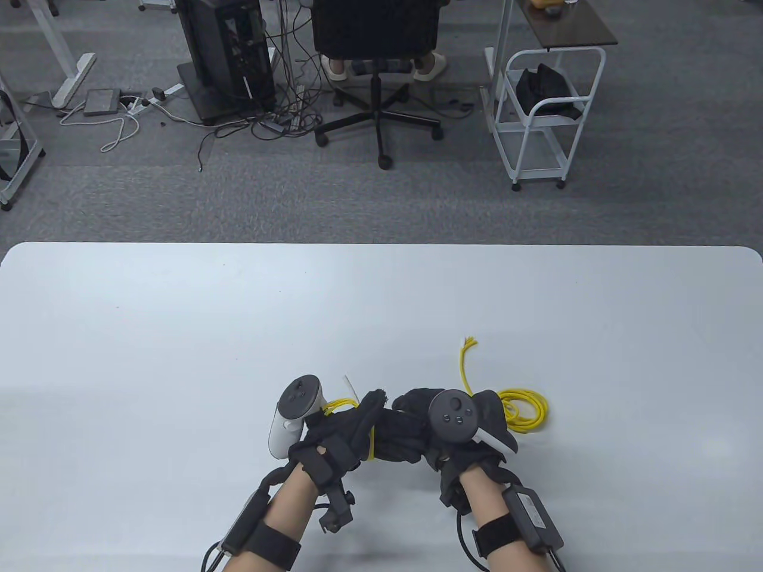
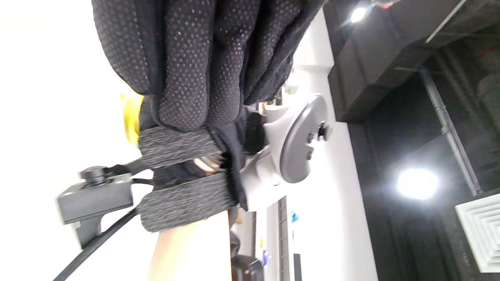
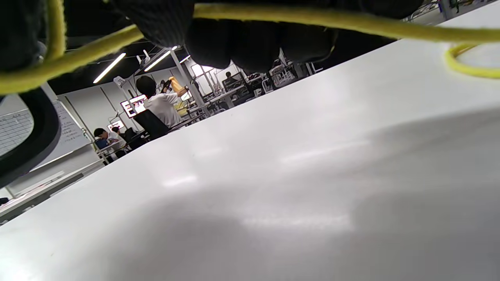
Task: Coil the rope
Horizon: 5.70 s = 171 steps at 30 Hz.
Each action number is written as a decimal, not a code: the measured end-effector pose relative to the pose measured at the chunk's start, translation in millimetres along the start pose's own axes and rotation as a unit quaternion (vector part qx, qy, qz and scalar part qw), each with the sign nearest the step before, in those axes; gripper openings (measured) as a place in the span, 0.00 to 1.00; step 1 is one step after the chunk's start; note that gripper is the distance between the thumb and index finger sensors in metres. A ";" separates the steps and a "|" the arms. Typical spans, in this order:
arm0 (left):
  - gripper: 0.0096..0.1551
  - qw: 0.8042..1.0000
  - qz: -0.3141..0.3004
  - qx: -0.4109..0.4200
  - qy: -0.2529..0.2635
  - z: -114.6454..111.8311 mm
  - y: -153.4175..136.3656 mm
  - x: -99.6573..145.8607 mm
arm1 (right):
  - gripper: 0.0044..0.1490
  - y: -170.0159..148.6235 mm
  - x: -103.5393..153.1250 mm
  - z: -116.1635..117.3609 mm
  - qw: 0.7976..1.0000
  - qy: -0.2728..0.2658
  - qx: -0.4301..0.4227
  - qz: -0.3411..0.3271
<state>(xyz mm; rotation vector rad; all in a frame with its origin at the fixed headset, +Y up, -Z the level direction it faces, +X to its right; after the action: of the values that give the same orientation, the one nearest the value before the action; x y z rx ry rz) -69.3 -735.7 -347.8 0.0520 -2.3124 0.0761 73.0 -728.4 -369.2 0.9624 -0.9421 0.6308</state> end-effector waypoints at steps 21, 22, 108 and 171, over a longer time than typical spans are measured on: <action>0.52 0.982 0.137 -0.131 0.001 6.8 -29.5 2.9 | 0.25 18.7 4.3 -12.9 0.990 -0.061 -0.117 -0.053; 0.52 0.983 0.132 -0.126 0.007 8.7 -28.4 3.7 | 0.25 20.8 4.4 -12.9 0.989 -0.064 -0.117 -0.059; 0.45 0.981 0.121 -0.153 -0.003 4.3 -24.6 0.1 | 0.25 0.9 8.3 -24.7 0.991 -0.066 -0.114 -0.021; 0.38 0.998 -0.003 -0.057 0.010 14.0 -1.8 1.5 | 0.25 -6.9 6.8 -20.5 0.995 -0.058 -0.077 -0.007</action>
<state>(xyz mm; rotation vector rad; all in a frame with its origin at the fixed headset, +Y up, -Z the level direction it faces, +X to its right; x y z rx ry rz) -80.6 -738.5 -356.1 -0.0005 -2.2916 -0.0572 89.4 -713.0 -371.0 0.8737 -1.0711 0.4859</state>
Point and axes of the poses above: the tracker on the back of each hand, its own y axis roughly to the thumb side, its own x axis roughly from the fingertips to the wrist, z = x × y, the point moved 5 cm from there along -x, roughly from the wrist to the fingertips, and after that the axes turned 5 degrees about y, right-handed, at the moved point
